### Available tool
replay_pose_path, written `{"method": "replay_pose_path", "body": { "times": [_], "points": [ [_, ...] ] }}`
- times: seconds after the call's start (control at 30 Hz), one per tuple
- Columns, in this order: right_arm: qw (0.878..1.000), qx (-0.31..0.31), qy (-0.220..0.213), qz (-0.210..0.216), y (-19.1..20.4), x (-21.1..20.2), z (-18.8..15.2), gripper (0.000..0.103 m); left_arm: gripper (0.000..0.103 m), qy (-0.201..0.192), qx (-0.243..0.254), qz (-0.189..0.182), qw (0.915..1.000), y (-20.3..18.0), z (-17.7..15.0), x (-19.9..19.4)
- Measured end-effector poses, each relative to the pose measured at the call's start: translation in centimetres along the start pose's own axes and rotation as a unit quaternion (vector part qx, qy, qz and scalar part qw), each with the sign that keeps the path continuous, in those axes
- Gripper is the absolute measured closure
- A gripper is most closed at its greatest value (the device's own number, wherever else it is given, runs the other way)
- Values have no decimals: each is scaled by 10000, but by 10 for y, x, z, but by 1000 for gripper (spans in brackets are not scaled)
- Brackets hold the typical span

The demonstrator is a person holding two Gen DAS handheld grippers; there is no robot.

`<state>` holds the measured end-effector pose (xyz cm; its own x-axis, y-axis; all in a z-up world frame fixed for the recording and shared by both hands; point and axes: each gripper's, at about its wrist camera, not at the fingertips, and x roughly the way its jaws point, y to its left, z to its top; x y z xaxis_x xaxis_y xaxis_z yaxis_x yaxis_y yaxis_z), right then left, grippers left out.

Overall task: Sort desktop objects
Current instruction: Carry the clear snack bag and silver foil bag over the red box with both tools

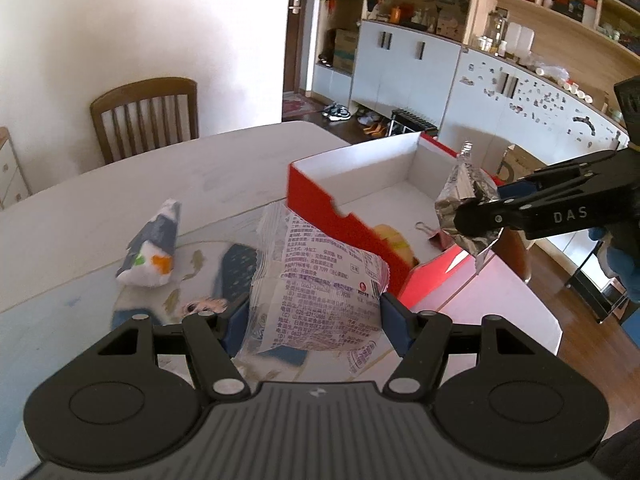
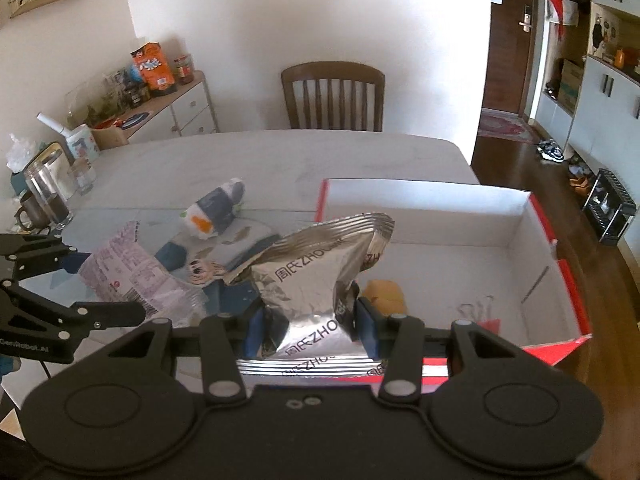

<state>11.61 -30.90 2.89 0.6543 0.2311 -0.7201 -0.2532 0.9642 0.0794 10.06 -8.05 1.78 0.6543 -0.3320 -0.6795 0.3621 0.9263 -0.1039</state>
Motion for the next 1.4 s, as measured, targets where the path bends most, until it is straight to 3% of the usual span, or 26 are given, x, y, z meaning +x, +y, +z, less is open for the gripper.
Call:
{"method": "replay_pose_path", "body": {
  "times": [0.7,1.13,1.4],
  "points": [
    [9994,252,-15,-241,-96,3,0,57,36,60,450,-315,9985,-80,56,73],
    [9990,188,165,-383,-137,36,9,57,36,234,789,-228,9963,-96,86,127],
    [9982,85,458,-374,-148,74,15,57,36,698,667,-228,9951,-88,86,164]
  ]
}}
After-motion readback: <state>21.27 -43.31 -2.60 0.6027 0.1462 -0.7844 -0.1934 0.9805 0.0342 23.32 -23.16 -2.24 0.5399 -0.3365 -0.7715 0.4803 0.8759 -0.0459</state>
